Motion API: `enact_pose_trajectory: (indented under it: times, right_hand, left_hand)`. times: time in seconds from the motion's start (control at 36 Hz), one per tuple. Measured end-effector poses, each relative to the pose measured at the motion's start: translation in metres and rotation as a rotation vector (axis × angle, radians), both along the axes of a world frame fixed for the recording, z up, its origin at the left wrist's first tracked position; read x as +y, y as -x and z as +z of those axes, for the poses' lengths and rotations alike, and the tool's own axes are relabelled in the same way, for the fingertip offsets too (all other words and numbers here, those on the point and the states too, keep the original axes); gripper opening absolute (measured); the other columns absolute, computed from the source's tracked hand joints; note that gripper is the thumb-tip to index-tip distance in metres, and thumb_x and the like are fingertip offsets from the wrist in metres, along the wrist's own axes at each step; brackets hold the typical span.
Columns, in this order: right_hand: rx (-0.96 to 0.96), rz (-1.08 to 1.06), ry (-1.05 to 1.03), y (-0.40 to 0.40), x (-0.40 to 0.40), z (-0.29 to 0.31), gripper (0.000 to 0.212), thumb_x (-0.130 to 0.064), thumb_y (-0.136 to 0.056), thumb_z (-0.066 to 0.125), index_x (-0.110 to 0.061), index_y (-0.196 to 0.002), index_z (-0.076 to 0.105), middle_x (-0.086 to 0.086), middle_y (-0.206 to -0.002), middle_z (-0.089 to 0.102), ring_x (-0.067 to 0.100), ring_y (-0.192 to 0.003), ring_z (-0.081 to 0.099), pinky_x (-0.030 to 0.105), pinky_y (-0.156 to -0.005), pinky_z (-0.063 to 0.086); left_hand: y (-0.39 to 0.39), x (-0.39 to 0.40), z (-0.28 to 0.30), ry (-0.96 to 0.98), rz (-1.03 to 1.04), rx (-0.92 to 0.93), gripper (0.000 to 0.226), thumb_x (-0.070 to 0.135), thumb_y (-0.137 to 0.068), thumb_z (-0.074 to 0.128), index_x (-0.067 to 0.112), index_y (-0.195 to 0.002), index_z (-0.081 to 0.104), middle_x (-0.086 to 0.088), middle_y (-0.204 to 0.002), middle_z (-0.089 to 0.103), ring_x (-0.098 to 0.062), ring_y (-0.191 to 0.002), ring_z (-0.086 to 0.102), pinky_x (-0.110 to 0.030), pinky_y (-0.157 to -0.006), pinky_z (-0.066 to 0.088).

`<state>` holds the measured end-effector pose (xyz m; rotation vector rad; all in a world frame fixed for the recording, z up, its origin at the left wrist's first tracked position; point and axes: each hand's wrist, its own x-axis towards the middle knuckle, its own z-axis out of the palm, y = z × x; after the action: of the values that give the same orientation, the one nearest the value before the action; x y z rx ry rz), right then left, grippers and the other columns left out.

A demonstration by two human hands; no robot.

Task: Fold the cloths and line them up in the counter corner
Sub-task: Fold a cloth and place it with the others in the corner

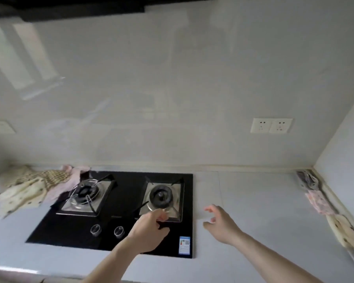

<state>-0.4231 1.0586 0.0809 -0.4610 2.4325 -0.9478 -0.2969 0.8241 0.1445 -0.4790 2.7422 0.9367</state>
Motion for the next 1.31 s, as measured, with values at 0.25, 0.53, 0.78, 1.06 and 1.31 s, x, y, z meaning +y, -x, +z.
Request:
enact_pose_trajectory:
  times: [0.25, 0.53, 0.78, 1.06, 1.31]
  right_hand:
    - [0.084, 0.323, 0.179, -0.116, -0.169, 0.051, 0.045, -0.031, -0.091, 0.065, -0.04, -0.132, 0.051, -0.018, -0.135, 0.046, 0.004, -0.118, 0.054, 0.02, -0.094, 0.043]
    - [0.028, 0.625, 0.255, -0.237, -0.317, 0.08, 0.045, -0.034, -0.09, 0.063, -0.046, -0.131, 0.047, -0.022, -0.132, 0.042, 0.003, -0.124, 0.047, 0.033, -0.102, 0.048]
    - [0.047, 0.794, 0.268, -0.279, -0.43, 0.086, 0.045, -0.03, -0.091, 0.063, -0.042, -0.132, 0.048, -0.021, -0.133, 0.042, 0.002, -0.122, 0.047, 0.031, -0.103, 0.047]
    - [0.008, 0.906, 0.252, -0.299, -0.566, 0.07, 0.041, -0.031, -0.09, 0.064, -0.04, -0.128, 0.051, -0.016, -0.13, 0.044, 0.002, -0.118, 0.05, 0.026, -0.099, 0.047]
    - [-0.013, 0.96, 0.213, -0.309, -0.659, 0.057, 0.038, -0.033, -0.092, 0.063, -0.044, -0.126, 0.048, -0.02, -0.128, 0.042, 0.0, -0.118, 0.048, 0.027, -0.099, 0.048]
  left_hand:
    - [-0.18, -0.125, 0.012, 0.047, 0.325, 0.079, 0.037, 0.031, -0.092, 0.067, 0.036, -0.127, 0.056, 0.018, -0.122, 0.054, -0.002, -0.106, 0.055, -0.019, -0.089, 0.047]
    - [-0.341, -0.223, 0.021, 0.076, 0.625, 0.128, 0.033, 0.031, -0.089, 0.068, 0.04, -0.119, 0.055, 0.024, -0.114, 0.056, 0.0, -0.1, 0.057, -0.021, -0.087, 0.048]
    - [-0.408, -0.299, 0.02, 0.103, 0.797, 0.153, 0.036, 0.03, -0.089, 0.07, 0.037, -0.121, 0.055, 0.019, -0.115, 0.056, -0.002, -0.1, 0.058, -0.018, -0.083, 0.045]
    - [-0.454, -0.419, 0.015, 0.131, 0.934, 0.142, 0.038, 0.032, -0.084, 0.075, 0.044, -0.113, 0.055, 0.022, -0.116, 0.061, 0.004, -0.096, 0.059, -0.021, -0.084, 0.047]
    - [-0.48, -0.511, 0.007, 0.066, 1.001, 0.098, 0.03, 0.027, -0.085, 0.074, 0.038, -0.109, 0.06, 0.015, -0.113, 0.061, -0.001, -0.099, 0.061, -0.015, -0.076, 0.046]
